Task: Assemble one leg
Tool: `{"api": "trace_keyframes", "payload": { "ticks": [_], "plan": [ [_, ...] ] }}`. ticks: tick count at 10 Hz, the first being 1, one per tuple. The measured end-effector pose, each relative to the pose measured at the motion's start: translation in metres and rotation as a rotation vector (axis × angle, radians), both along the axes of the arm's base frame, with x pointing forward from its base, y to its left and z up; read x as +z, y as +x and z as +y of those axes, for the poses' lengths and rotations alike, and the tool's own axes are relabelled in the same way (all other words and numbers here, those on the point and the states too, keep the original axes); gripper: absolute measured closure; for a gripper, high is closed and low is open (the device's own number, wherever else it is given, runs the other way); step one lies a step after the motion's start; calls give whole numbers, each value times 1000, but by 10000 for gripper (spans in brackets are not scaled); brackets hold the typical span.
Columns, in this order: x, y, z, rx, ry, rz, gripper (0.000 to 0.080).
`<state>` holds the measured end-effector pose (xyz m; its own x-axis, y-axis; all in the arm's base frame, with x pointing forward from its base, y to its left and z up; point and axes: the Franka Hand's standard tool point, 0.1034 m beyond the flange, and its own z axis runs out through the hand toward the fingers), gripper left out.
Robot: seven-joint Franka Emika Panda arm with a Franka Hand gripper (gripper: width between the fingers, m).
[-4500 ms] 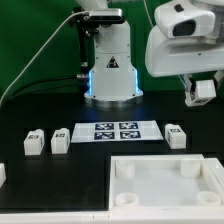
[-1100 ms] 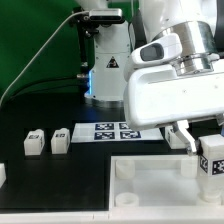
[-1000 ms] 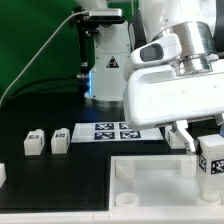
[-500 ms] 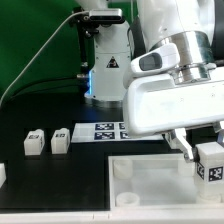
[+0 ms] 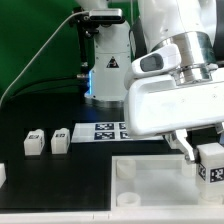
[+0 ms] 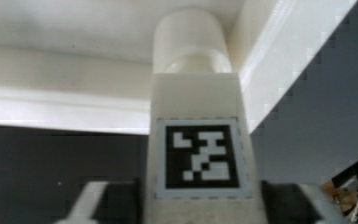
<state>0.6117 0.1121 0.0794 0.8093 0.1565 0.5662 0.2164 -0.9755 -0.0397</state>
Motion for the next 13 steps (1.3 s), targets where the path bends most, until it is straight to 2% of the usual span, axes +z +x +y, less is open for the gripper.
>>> {"api": "trace_keyframes", "payload": {
  "ticks": [1, 2, 5, 11, 12, 13],
  "plan": [
    [0, 0, 0, 0, 0, 0, 333],
    [0, 0, 0, 0, 0, 0, 193],
    [0, 0, 0, 0, 0, 1, 152],
    [0, 0, -1, -1, -1, 3, 150],
    [4, 0, -1, 1, -5, 58, 150],
    [20, 5, 1, 8, -9, 107, 150]
  ]
}}
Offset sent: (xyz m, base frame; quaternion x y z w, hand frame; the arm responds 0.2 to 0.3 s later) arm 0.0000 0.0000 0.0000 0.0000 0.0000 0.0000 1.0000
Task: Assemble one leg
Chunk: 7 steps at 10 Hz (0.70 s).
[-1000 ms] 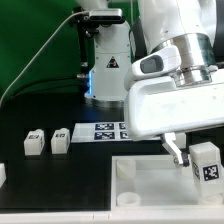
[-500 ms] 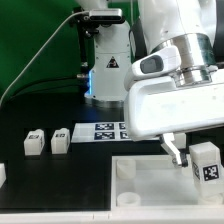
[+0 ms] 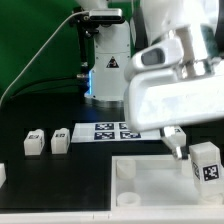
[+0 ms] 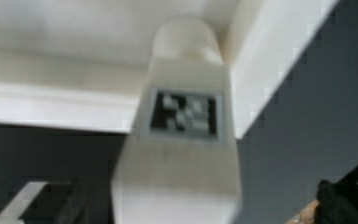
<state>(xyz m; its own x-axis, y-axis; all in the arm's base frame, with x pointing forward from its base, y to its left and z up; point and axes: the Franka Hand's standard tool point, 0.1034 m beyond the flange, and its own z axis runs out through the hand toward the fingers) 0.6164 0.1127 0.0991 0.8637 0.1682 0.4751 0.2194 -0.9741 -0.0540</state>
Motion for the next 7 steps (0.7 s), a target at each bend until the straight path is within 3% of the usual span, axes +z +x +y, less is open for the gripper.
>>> {"api": "trace_keyframes", "payload": {
  "ticks": [1, 2, 4, 5, 7],
  "plan": [
    [10, 8, 0, -5, 3, -16, 150],
    [9, 9, -2, -5, 1, 13, 150],
    [4, 6, 6, 6, 1, 261, 150],
    [2, 9, 7, 12, 0, 311, 150],
    [-14, 1, 8, 30, -3, 465, 150]
  ]
}}
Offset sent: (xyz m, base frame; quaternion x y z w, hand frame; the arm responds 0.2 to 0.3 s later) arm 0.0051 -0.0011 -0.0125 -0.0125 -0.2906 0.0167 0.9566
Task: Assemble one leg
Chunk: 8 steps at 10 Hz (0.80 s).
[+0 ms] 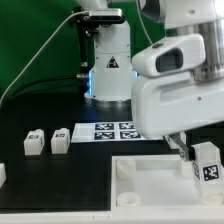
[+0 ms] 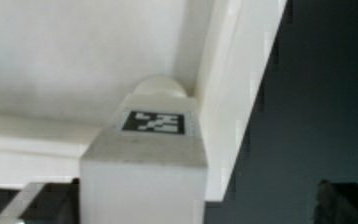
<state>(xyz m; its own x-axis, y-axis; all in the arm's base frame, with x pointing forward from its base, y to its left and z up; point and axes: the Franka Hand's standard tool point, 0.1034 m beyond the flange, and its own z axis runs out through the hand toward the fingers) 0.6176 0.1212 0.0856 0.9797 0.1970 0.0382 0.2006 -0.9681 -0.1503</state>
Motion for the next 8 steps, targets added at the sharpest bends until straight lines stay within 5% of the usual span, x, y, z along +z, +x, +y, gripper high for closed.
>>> {"api": "trace_keyframes", "payload": {
  "ticks": [4, 6, 7, 8],
  "plan": [
    [-8, -5, -3, 8, 0, 41, 150],
    [-8, -5, -3, 8, 0, 41, 410],
    [-8, -5, -4, 8, -2, 40, 410],
    [-9, -4, -7, 4, -6, 39, 499]
  ]
}}
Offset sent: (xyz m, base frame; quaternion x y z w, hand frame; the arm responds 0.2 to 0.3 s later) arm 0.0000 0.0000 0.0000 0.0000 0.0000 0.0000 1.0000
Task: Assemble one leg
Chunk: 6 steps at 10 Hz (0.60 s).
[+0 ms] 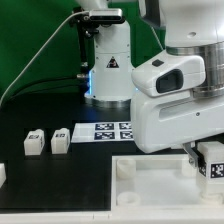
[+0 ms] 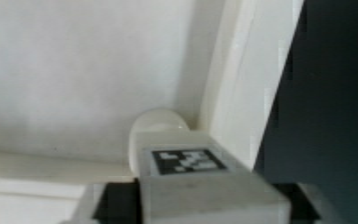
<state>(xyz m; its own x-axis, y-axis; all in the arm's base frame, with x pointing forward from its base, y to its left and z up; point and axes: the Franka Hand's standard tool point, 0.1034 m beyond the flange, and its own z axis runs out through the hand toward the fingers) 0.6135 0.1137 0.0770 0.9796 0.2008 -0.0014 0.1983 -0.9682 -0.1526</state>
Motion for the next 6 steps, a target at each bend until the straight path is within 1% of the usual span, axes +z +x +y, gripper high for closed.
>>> {"api": "trace_keyframes", "payload": {
  "ticks": [1, 3, 4, 6],
  "plan": [
    [0, 0, 0, -8, 0, 1, 499],
    [-1, 3, 0, -123, 1, 2, 500],
    [-1, 4, 1, -283, 9, 25, 500],
    [-1, 4, 5, -746, 14, 81, 500]
  ]
}}
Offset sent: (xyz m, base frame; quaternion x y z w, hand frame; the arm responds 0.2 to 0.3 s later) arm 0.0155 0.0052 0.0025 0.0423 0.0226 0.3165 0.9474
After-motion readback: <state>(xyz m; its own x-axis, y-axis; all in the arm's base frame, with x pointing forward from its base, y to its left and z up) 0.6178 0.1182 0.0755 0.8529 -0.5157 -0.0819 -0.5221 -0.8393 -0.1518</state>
